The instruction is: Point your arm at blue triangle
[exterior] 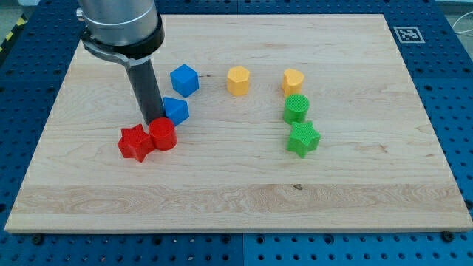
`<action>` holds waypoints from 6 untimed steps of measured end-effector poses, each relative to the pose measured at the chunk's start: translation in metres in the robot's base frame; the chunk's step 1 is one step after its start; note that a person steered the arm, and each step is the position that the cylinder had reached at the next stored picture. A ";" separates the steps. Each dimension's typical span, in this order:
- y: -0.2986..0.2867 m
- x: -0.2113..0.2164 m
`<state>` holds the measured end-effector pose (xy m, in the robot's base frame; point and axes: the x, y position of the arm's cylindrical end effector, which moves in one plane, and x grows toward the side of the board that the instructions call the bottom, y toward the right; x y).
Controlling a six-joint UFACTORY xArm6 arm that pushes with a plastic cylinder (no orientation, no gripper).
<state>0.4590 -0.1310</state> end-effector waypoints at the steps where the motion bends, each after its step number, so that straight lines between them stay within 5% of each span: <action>1: -0.010 0.002; 4: -0.103 -0.003; 6: -0.114 -0.041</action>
<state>0.4181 -0.2448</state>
